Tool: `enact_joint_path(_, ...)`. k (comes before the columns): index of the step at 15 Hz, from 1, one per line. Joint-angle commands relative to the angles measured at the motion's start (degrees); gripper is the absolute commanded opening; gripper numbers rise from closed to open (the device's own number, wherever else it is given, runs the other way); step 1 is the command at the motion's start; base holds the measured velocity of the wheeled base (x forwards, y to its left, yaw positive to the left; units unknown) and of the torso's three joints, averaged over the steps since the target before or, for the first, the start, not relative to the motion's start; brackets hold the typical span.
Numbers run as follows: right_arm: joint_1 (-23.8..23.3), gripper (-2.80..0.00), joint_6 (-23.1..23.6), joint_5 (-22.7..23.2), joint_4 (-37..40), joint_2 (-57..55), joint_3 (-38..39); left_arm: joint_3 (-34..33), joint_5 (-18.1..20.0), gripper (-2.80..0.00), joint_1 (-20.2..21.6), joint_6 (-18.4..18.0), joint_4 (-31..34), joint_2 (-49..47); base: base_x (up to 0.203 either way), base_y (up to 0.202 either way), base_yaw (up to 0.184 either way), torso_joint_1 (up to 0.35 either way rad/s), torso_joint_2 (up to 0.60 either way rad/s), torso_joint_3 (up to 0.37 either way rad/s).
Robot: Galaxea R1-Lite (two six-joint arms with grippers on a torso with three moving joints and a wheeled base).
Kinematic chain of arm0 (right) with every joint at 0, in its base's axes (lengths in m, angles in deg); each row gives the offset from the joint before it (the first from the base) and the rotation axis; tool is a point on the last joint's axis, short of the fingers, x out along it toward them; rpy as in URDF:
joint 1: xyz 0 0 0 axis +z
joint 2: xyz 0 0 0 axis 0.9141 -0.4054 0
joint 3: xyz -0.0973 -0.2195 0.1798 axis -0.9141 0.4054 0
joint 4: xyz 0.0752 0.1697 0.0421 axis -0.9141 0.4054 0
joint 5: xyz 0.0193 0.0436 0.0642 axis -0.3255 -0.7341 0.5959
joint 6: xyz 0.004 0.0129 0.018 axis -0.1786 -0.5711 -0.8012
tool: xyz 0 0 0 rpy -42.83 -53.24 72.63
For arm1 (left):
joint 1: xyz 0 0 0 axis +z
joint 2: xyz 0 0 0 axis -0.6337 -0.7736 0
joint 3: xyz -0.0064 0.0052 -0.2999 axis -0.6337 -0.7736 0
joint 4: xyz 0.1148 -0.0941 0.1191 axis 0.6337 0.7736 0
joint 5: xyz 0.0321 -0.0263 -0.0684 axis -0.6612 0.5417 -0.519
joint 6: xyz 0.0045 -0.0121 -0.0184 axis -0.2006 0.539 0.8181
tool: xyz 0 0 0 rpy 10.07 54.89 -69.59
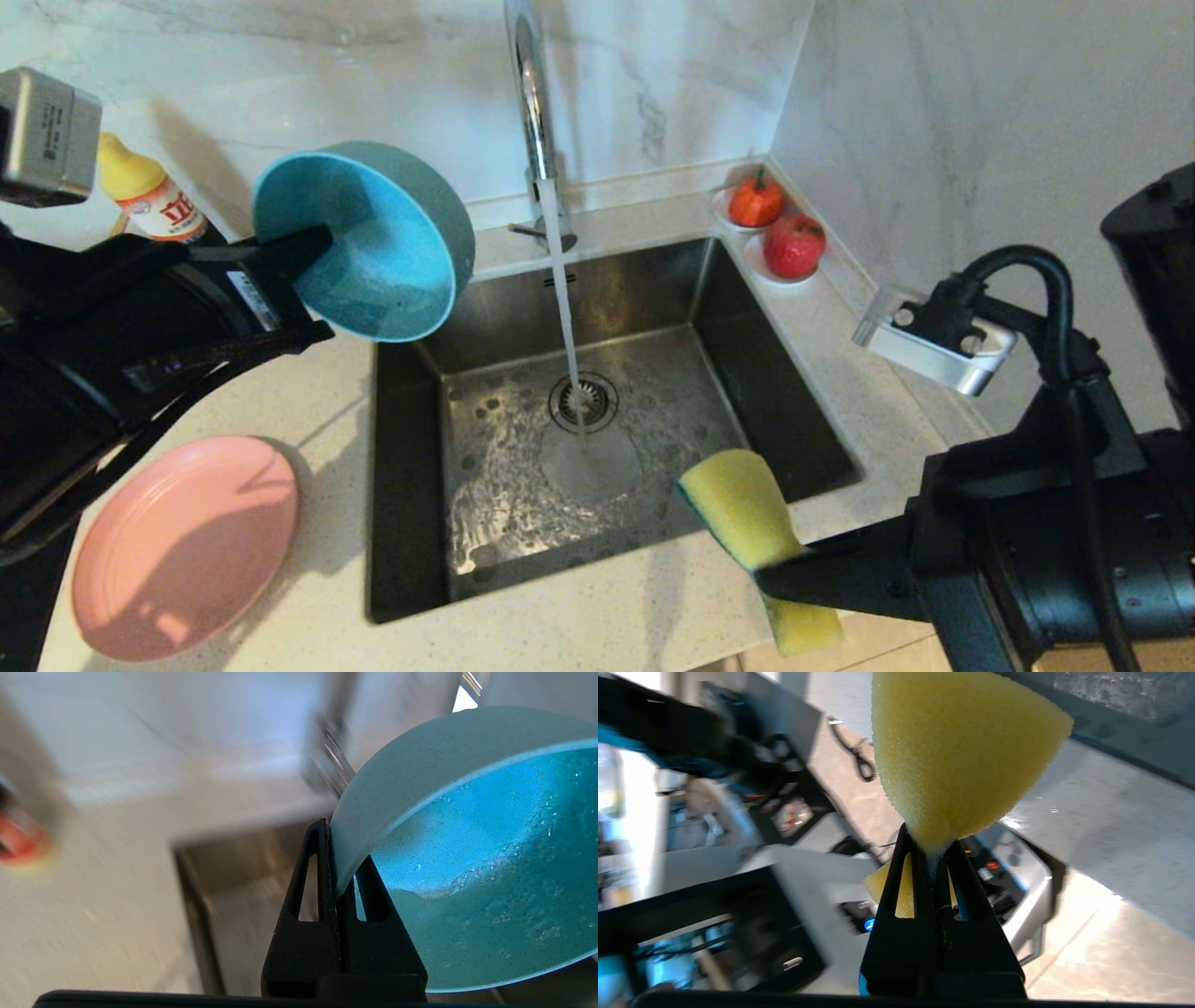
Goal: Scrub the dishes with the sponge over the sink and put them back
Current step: Wipe the bowl
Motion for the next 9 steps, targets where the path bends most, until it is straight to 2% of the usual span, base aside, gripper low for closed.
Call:
enact_joint_path(1,0.26,-2.80,-2.57,1.77,3.48,-0.59,-7.27,3.83,1.02,-2.80,-3.31,1.63,10.58,5.51,0.000,0.000,0.000,0.000,0.00,0.000)
enact_joint_path(5,-0.48,-2.80,-7.29,7.89,17.28,-3.09,-25.62,4.90,1.16,-2.80,-9.15,1.97,13.24,5.19,0.000,0.000,0.000,0.000,0.00,0.000)
enact_joint_path(7,-0.39,-2.80,-8.29,10.57,24.78,-4.08,-31.66,4.57,0.69,-2.80,-12.27,1.54,14.30,4.28,0.000,0.000,0.000,0.000,0.00,0.000)
enact_joint_path(9,1.89,-2.80,-9.86,11.85,28.59,-4.52,-34.67,4.76,0.15,-2.80,-12.94,1.53,13.60,2.17,0.000,0.000,0.000,0.000,0.00,0.000)
